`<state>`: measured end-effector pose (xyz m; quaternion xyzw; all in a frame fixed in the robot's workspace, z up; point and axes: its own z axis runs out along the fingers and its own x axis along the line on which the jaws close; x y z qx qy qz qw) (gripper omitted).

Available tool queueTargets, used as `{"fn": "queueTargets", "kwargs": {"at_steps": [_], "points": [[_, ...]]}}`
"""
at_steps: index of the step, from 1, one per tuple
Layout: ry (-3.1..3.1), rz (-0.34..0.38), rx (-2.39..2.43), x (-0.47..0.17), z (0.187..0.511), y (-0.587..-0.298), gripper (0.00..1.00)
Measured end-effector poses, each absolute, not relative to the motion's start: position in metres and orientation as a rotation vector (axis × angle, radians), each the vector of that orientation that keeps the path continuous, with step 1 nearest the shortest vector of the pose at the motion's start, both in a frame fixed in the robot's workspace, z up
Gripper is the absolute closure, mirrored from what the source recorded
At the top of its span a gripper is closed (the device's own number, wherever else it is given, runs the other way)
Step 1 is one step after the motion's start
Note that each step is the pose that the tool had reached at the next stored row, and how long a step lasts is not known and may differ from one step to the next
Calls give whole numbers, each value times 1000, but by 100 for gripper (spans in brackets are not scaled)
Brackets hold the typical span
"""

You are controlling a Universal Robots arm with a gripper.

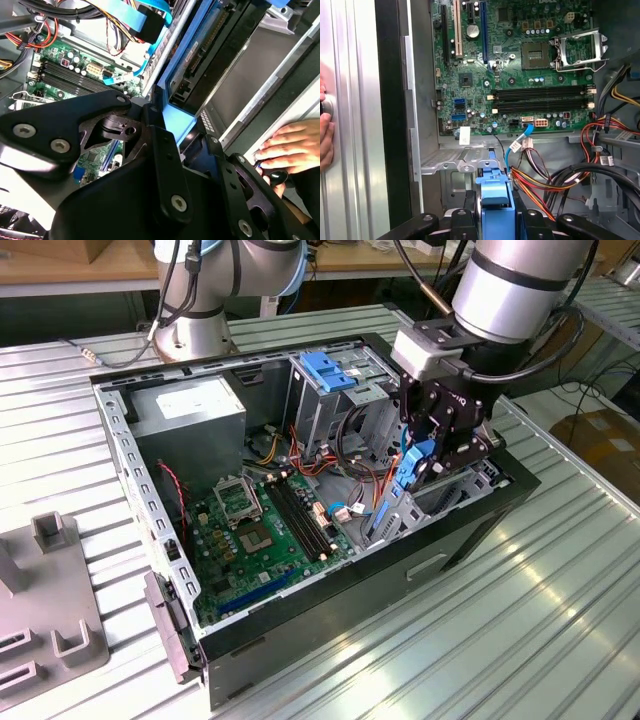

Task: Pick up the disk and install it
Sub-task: 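Insert the disk into the insertion slot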

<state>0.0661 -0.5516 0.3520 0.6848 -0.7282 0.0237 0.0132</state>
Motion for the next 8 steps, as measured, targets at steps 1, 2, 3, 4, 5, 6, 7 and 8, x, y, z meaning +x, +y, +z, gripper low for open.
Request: {"fn": "queueTargets", "kwargs": {"at_steps": [1, 2, 3, 4, 5, 6, 7, 8], "points": [[-2269, 74, 2134, 66, 352, -552, 63], [-2269, 74, 2134, 66, 352, -552, 63], [-2269, 74, 2134, 66, 352, -552, 63], [-2269, 74, 2134, 66, 352, -552, 63], [-2269, 74, 2134, 66, 351, -552, 63], [-2269, 74, 2134, 66, 351, -552, 63], [-2269, 74, 2134, 66, 351, -552, 63], [-2269, 73, 2134, 66, 351, -552, 63]]}}
